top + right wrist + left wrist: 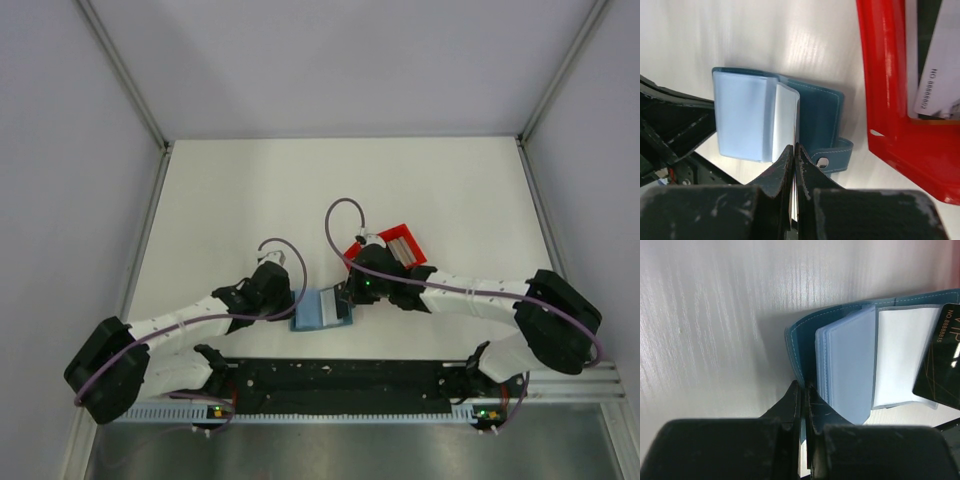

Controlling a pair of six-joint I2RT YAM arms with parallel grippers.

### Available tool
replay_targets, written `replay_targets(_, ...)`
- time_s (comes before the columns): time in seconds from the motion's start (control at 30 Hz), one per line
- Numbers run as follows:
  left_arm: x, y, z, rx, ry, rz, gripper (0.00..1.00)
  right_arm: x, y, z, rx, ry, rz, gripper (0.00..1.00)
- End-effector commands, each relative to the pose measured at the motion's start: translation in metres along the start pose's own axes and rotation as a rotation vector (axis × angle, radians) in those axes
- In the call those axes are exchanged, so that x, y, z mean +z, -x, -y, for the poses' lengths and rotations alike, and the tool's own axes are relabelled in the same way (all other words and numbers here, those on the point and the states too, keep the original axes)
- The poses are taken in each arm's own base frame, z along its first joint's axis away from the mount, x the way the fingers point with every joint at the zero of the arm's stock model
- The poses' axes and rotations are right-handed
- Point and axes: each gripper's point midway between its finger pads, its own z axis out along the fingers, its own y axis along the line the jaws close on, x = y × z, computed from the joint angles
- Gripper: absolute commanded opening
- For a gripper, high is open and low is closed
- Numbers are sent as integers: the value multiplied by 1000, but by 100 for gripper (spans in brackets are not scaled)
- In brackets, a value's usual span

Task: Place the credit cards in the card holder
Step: Open the card holder at the center of the board.

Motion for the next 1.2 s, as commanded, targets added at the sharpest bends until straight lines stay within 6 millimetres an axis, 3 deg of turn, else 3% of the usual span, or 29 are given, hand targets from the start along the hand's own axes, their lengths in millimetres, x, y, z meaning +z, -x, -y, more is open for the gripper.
replay_targets(0.0,2,-5,-10,8,33,-9,0,-17,21,7,-60,-64,68,0)
replay_targets(0.27,-6,3,7,33,-31,2,0,-34,35,-3,-77,-53,108,0)
replay_targets(0.7,-27,17,28,15,-68,7,0,-66,64,-61,-80,142,161,0)
replay_targets(0.8,-26,17,28,12,-68,6,0,-62,63,-72,-67,187,144,0)
replay_targets(0.93,-24,17,27,9,-64,2,0,-42,45,-82,-14,252,82,0)
replay_targets(1.17,-21,14,25,3,-63,1,0,-11,23,-78,25,264,14,0)
